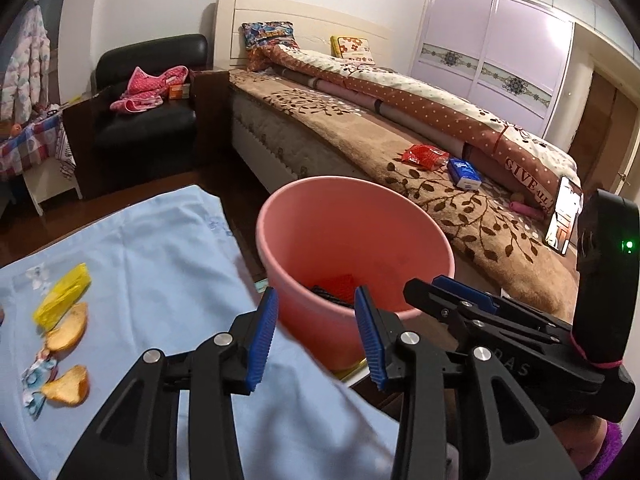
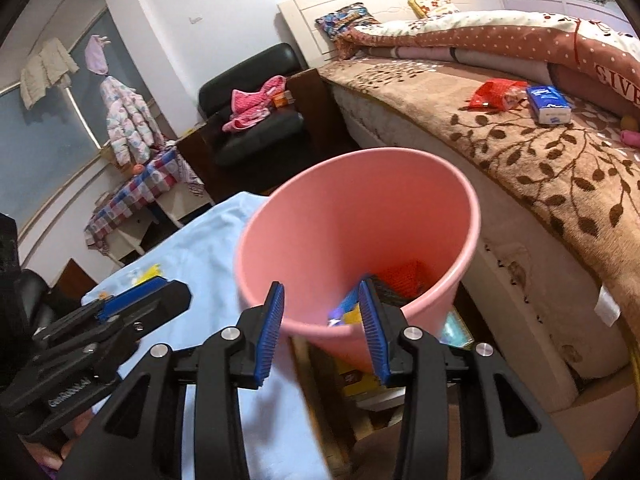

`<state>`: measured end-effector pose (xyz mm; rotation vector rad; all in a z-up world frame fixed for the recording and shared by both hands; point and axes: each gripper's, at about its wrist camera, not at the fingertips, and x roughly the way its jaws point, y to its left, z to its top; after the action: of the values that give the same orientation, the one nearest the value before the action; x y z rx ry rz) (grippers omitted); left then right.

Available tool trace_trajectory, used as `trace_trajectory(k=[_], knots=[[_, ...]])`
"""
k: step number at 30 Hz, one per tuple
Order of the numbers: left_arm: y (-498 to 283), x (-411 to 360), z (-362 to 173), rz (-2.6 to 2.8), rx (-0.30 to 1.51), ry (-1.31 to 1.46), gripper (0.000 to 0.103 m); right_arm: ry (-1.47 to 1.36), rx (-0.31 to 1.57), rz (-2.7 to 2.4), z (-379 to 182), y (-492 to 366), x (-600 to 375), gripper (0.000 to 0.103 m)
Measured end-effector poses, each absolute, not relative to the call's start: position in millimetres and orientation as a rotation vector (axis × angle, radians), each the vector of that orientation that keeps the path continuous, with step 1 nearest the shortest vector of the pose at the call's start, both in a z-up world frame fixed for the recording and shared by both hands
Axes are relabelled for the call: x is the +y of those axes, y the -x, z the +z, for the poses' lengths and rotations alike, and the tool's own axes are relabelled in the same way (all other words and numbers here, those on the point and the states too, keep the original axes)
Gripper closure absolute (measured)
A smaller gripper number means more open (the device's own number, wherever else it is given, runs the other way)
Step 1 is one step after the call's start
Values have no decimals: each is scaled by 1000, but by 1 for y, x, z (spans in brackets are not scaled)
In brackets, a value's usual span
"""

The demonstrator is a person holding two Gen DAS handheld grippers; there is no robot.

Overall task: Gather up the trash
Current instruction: 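Move both open tools back over the table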

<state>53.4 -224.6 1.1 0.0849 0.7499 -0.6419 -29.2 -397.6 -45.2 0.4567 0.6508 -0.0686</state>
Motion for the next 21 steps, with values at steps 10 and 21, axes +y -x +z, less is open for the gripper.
trace_trajectory(k=[10,21], knots=[[-35,-176,5,-582,748,-59,64,-415,661,29,-38,37,-354,63],[-22,-123,3,-527,749,-18,64,-390,685,107,-37,42,-323,63]])
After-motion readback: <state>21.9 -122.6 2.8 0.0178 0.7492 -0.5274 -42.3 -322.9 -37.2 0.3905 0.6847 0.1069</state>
